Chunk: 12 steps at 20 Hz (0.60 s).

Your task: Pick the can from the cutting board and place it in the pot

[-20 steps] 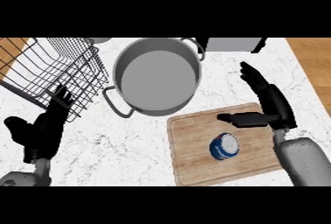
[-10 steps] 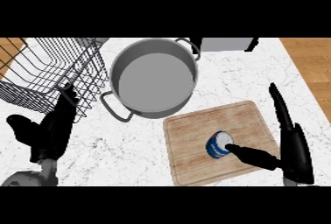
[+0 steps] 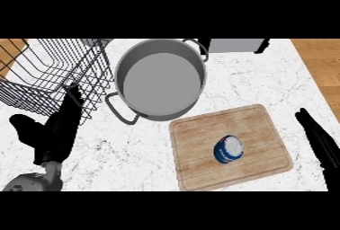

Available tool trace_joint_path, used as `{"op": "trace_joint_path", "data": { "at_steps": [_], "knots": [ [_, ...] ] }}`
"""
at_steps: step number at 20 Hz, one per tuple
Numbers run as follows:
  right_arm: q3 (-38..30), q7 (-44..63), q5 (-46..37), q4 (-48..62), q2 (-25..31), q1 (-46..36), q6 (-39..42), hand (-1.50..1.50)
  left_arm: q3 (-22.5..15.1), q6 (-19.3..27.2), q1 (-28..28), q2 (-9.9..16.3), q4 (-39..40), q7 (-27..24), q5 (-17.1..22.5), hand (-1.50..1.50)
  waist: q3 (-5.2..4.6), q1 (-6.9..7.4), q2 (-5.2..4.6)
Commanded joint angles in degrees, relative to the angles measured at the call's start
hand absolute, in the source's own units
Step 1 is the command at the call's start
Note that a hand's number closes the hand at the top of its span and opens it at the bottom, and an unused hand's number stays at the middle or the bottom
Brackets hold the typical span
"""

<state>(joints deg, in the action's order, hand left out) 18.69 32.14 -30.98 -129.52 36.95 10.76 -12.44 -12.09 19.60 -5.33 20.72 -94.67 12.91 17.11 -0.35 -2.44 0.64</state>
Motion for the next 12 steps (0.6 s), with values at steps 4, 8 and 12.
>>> {"op": "trace_joint_path", "data": {
  "at_steps": [4, 8, 12],
  "knots": [
    [1.76, 27.58, 2.44, -12.33, 3.55, -3.78, 16.27, -1.5, -1.68, -1.13, -3.2, -1.4, -0.66, 1.48, -0.58, 0.0, 0.07, 2.09, -0.61],
    [4.22, 39.91, 4.82, -9.47, -2.24, -14.18, 21.53, -1.5, 0.86, -3.42, -4.36, -0.3, -0.29, 2.32, 0.98, 0.0, 0.17, 2.99, -0.72],
    [6.92, 43.71, 2.38, -5.65, -7.51, -18.23, 22.84, -1.5, -1.48, -2.76, -1.53, -3.68, 1.34, -0.76, -1.45, 0.0, 0.24, 2.73, -0.67]
  ]
}}
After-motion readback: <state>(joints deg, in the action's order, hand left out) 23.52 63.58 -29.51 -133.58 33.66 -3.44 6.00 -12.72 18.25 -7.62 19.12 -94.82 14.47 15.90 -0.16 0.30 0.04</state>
